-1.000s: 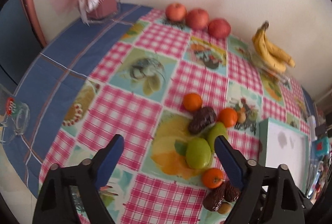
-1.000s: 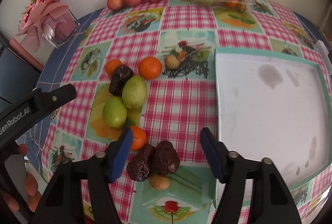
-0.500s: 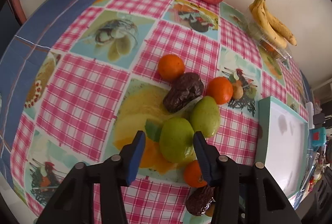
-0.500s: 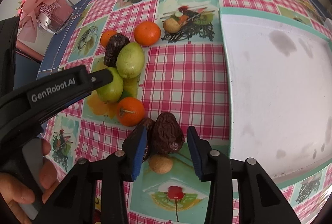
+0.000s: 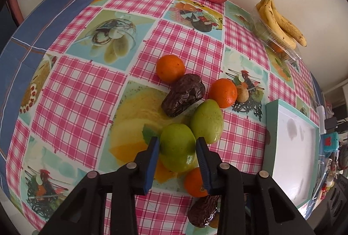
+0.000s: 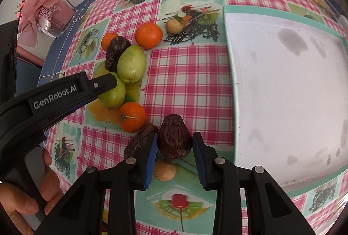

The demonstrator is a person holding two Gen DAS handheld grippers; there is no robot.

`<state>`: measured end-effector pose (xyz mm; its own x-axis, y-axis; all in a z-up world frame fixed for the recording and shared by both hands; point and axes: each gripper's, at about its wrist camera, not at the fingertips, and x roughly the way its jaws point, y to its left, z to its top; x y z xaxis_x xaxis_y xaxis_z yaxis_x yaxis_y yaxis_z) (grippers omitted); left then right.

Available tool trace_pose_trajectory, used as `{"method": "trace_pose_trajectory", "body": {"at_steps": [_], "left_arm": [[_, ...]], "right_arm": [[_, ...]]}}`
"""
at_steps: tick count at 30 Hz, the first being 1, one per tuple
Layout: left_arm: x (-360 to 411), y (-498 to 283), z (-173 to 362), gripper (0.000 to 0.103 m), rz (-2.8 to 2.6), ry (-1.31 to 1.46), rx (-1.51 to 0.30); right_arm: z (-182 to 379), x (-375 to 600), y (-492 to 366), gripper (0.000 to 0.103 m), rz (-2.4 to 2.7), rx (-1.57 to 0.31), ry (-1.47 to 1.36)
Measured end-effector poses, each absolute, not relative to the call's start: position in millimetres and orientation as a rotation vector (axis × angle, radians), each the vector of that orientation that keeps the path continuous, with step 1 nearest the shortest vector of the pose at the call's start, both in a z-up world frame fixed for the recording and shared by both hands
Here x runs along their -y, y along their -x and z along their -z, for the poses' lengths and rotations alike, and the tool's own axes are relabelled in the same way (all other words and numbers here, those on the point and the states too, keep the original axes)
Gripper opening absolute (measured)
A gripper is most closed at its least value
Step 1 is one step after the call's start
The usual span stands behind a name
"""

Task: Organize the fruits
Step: 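Close the right tool on the date while the left tool grasps the green pear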

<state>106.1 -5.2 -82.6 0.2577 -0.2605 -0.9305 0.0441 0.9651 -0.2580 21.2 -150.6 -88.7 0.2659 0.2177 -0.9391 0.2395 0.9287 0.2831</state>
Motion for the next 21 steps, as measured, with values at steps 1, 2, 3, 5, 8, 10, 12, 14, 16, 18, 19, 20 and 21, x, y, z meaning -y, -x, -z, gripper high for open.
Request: {"method": "trace_pose_trajectory", "body": {"at_steps": [1, 2, 3, 5, 8, 10, 12, 14, 16, 18, 19, 20, 21], "left_arm": [[5, -106, 83, 0.037, 0.207, 0.196, -1.296], [4, -106, 83, 0.037, 0.206, 0.197, -1.295], [4, -106, 83, 0.038, 0.204, 0.200, -1.294], [2, -106, 86, 0.040, 0.201, 0.214, -1.298], [1, -107, 90, 0.042, 0.204, 0.240, -1.312], [1, -107, 90, 0.042, 0.201, 0.248, -1.313], [2, -108, 91, 0.043, 0.201, 0.248, -1.314], [2, -108, 92, 0.043, 0.205, 0.248, -1.317], [1, -108, 92, 0.042, 0.207, 0.263, -1.320], [-1, -108, 92, 0.041, 0.207, 0.278, -1.323], [-3, -108, 92, 0.041, 0.207, 0.290, -1.326], [-5, -108, 92, 0.041, 0.203, 0.301, -1.328], [-6, -108, 92, 0.041, 0.194, 0.303, -1.327]], "right_arm": [[88, 152, -21, 0.034, 0.016, -1.310, -0.414], [88, 153, -21, 0.034, 0.018, -1.308, -0.417], [87, 153, -20, 0.034, 0.022, -1.306, -0.416], [86, 154, -20, 0.034, 0.028, -1.304, -0.410], [84, 154, -20, 0.034, 0.026, -1.301, -0.411], [84, 153, -20, 0.034, 0.028, -1.298, -0.408], [83, 153, -19, 0.034, 0.028, -1.296, -0.403], [82, 153, -20, 0.034, 0.028, -1.293, -0.401], [81, 153, -19, 0.034, 0.028, -1.289, -0.401], [79, 153, -19, 0.034, 0.025, -1.282, -0.405], [78, 154, -19, 0.034, 0.025, -1.277, -0.408], [77, 154, -18, 0.034, 0.024, -1.272, -0.409], [76, 155, -18, 0.034, 0.024, -1.266, -0.411]]}}
